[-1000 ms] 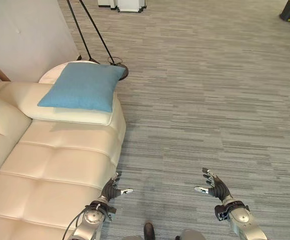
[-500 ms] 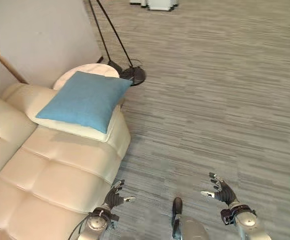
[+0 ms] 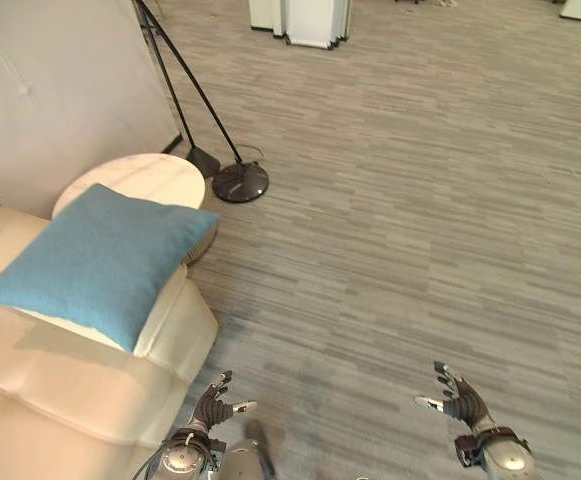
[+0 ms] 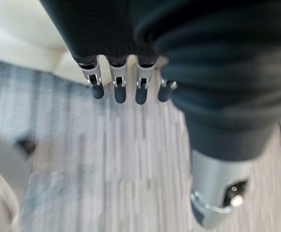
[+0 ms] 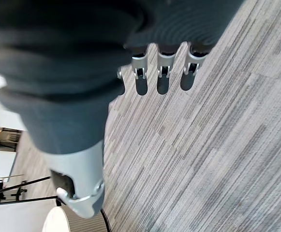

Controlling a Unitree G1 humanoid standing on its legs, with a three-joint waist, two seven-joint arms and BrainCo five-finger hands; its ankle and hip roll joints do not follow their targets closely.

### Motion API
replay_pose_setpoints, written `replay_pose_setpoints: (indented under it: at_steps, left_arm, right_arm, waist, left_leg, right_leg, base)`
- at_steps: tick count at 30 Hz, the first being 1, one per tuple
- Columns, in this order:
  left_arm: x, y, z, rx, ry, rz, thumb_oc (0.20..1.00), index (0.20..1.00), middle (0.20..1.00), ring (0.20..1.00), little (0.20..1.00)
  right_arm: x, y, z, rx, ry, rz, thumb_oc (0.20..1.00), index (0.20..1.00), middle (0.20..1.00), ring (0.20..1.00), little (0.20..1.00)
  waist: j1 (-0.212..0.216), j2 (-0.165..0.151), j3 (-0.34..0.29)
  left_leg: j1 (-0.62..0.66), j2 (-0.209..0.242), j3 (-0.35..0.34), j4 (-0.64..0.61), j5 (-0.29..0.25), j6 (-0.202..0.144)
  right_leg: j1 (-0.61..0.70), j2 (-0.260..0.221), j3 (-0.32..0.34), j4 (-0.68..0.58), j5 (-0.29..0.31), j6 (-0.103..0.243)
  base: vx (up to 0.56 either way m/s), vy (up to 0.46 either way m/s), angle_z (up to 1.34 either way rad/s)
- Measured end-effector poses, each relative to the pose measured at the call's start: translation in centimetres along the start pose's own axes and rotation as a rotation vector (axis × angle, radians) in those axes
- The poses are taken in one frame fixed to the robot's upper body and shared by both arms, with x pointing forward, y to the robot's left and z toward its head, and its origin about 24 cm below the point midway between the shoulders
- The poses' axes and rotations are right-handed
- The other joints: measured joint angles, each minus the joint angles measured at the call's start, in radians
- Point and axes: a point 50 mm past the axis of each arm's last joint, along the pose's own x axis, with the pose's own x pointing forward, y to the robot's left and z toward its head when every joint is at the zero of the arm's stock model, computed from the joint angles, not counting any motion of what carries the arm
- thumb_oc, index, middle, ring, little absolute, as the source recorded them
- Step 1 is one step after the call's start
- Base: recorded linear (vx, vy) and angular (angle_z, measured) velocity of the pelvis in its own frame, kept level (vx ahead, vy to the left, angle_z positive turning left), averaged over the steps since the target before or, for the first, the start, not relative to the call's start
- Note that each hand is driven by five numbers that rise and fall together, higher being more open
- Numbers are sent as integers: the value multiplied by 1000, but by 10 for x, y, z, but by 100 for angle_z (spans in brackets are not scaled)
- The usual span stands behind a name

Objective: Pick up all the scattered cushions and arrange them neatly on the sofa.

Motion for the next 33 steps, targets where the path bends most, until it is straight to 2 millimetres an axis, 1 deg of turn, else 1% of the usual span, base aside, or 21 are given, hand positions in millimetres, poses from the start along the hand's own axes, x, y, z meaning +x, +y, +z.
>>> replay_pose_setpoints:
  at_steps: [1, 2, 4, 5, 7, 9, 11, 12, 13, 14, 15, 17, 19, 20, 23, 24, 25, 26, 29, 31, 33]
  left_arm:
    - [0, 1, 0, 2, 0, 0, 1000, 1000, 1000, 1000, 1000]
    - [-1, 15, 0, 38, -2, 24, 1000, 1000, 1000, 1000, 1000]
    - [1, 20, 4, 53, -12, 29, 1000, 1000, 1000, 1000, 1000]
    - [4, 18, 8, 53, -25, 24, 1000, 1000, 1000, 1000, 1000]
    - [8, 12, 17, 41, -51, 13, 1000, 1000, 1000, 1000, 1000]
    - [10, 12, 18, 31, -52, 21, 1000, 1000, 1000, 1000, 1000]
    - [10, 15, 21, 40, -63, 21, 1000, 1000, 1000, 1000, 1000]
    - [8, 20, 15, 44, -45, 34, 1000, 1000, 1000, 1000, 1000]
    - [5, 22, 9, 48, -29, 36, 1000, 1000, 1000, 1000, 1000]
    - [2, 24, 5, 70, -18, 31, 1000, 1000, 1000, 1000, 1000]
    - [1, 21, 2, 55, -5, 30, 1000, 1000, 1000, 1000, 1000]
    - [-1, 17, -1, 47, 2, 23, 1000, 1000, 1000, 1000, 1000]
    - [4, 18, 4, 50, -8, 26, 1000, 1000, 1000, 1000, 1000]
    - [7, 20, 10, 52, -25, 33, 1000, 1000, 1000, 1000, 1000]
    - [7, 23, 10, 51, -26, 42, 1000, 1000, 1000, 1000, 1000]
    - [7, 25, 10, 47, -25, 50, 1000, 1000, 1000, 1000, 1000]
    - [6, 19, 8, 29, -22, 44, 1000, 1000, 1000, 1000, 1000]
    - [8, 20, 13, 27, -37, 49, 1000, 1000, 1000, 1000, 1000]
    - [10, 28, 14, 7, -28, 79, 1000, 1000, 1000, 1000, 1000]
    - [10, 27, 13, 3, -27, 79, 1000, 1000, 1000, 1000, 1000]
    - [7, 27, 7, 5, -2, 85, 1000, 1000, 1000, 1000, 1000]
  right_arm:
    - [-1, 2, 0, -4, -2, 9, 1000, 1000, 1000, 1000, 1000]
    - [2, 22, 4, 20, -19, 70, 1000, 1000, 1000, 1000, 1000]
    - [11, 29, 19, 17, -71, 94, 1000, 1000, 1000, 1000, 1000]
    - [14, 28, 24, 13, -86, 92, 1000, 1000, 1000, 1000, 1000]
    - [21, 23, 40, 2, -144, 84, 1000, 1000, 1000, 1000, 1000]
    - [25, 21, 47, -11, -161, 90, 1000, 1000, 1000, 1000, 1000]
    - [24, 21, 45, -12, -154, 90, 1000, 1000, 1000, 1000, 1000]
    - [23, 23, 41, -6, -141, 93, 1000, 1000, 1000, 1000, 1000]
    - [22, 23, 38, -5, -131, 92, 1000, 1000, 1000, 1000, 1000]
    - [13, 24, 22, 7, -80, 86, 1000, 1000, 1000, 1000, 1000]
    - [11, 19, 14, -1, -49, 77, 1000, 1000, 1000, 1000, 1000]
    - [12, 11, 12, 10, -36, 43, 1000, 1000, 1000, 1000, 1000]
    - [14, 11, 14, 15, -41, 42, 1000, 1000, 1000, 1000, 1000]
    - [13, 13, 13, 29, -40, 44, 1000, 1000, 1000, 1000, 1000]
    - [17, 13, 18, 35, -54, 37, 1000, 1000, 1000, 1000, 1000]
    - [23, 12, 28, 33, -86, 35, 1000, 1000, 1000, 1000, 1000]
    - [28, 4, 38, 22, -117, 18, 1000, 1000, 1000, 1000, 1000]
    - [28, -1, 37, 35, -111, -7, 1000, 1000, 1000, 1000, 1000]
    - [27, 5, 33, 53, -98, -4, 1000, 1000, 1000, 1000, 1000]
    - [26, 1, 32, 47, -96, -10, 1000, 1000, 1000, 1000, 1000]
    - [23, -7, 30, 51, -94, -45, 1000, 1000, 1000, 1000, 1000]
  waist:
    - [2, 10, -6]
    - [2, -44, -31]
    - [14, -107, -40]
    - [25, -89, -36]
    - [22, -8, 11]
    - [20, 35, 37]
    - [11, 4, 48]
    - [12, -37, 52]
    - [4, -62, 52]
    - [-20, -123, 45]
    - [-17, -137, 41]
    - [20, -90, 38]
    - [4, -101, 48]
    - [-1, -132, 61]
    - [-4, -147, 69]
    - [8, -146, 77]
    - [17, -87, 94]
    - [11, -84, 120]
    - [10, -103, 105]
    - [13, -90, 108]
    - [11, -79, 88]
  left_leg:
    - [12, -2, 0, -29, -17, 22]
    - [65, -62, -34, -89, -47, 44]
    - [128, -160, -73, -126, -60, 63]
    - [133, -163, -111, -128, -81, 63]
    - [165, -119, -196, -146, -65, 36]
    - [230, -83, -280, -183, -64, 28]
    - [289, -96, -280, -201, -64, -9]
    - [328, -101, -283, -199, -104, -72]
    - [350, -103, -301, -195, -117, -89]
    - [371, -133, -372, -145, -150, -129]
    - [381, -124, -383, -107, -183, -142]
    - [328, -29, -381, 1, -190, -166]
    - [231, -11, -378, 174, -173, -200]
    - [176, 13, -320, 246, -181, -223]
    - [141, 71, -176, 91, -172, -218]
    - [121, 72, -163, -32, -136, -209]
    - [104, 141, -168, -98, -105, -229]
    - [92, 176, -161, -80, -48, -277]
    - [65, 197, -53, -144, 12, -286]
    - [60, 220, -51, -169, 6, -282]
    - [97, 227, -87, -160, 29, -272]
  right_leg:
    - [-11, 2, -3, 35, -2, 2]
    - [-84, -82, 4, 239, -29, 6]
    - [-136, -264, 56, 372, -61, 42]
    - [-155, -266, 55, 366, -64, 39]
    - [-204, -182, 118, 287, -108, 4]
    - [-306, -108, 179, 150, -113, -1]
    - [-393, -95, 203, -9, -38, 15]
    - [-439, -75, 264, -138, 67, 1]
    - [-439, -71, 274, -184, 120, 2]
    - [-391, -88, 298, -228, 248, -4]
    - [-365, -80, 310, -226, 320, -107]
    - [-256, -12, 252, -368, 306, -121]
    - [-207, -24, 194, -437, 299, -131]
    - [-179, -40, 190, -472, 306, -140]
    - [-161, -44, 176, -531, 300, -143]
    - [-160, -51, 152, -552, 281, -121]
    - [-197, -21, 110, -435, 235, -160]
    - [-223, -40, 92, -308, 189, -192]
    - [-149, -34, 97, -450, 139, -68]
    - [-149, -16, 73, -428, 135, -81]
    - [-151, -63, 82, -327, 152, -87]
  base:
    - [308, 251, 43]
    - [281, 229, 38]
    - [425, 216, 81]
    - [396, 121, 81]
    - [266, -22, 76]
    - [228, -30, 102]
    - [297, -78, 131]
    - [227, -95, 134]
    - [243, -170, 197]
    - [122, -148, 179]
    - [162, -217, 155]
    - [147, -260, 87]
    - [106, -107, 104]
    - [125, 31, 104]
    - [100, 56, 45]
    - [166, 111, 3]
    - [185, 139, 9]
    - [334, 231, 20]
    - [265, 192, 44]
    - [227, 240, 10]
    - [275, 295, -28]
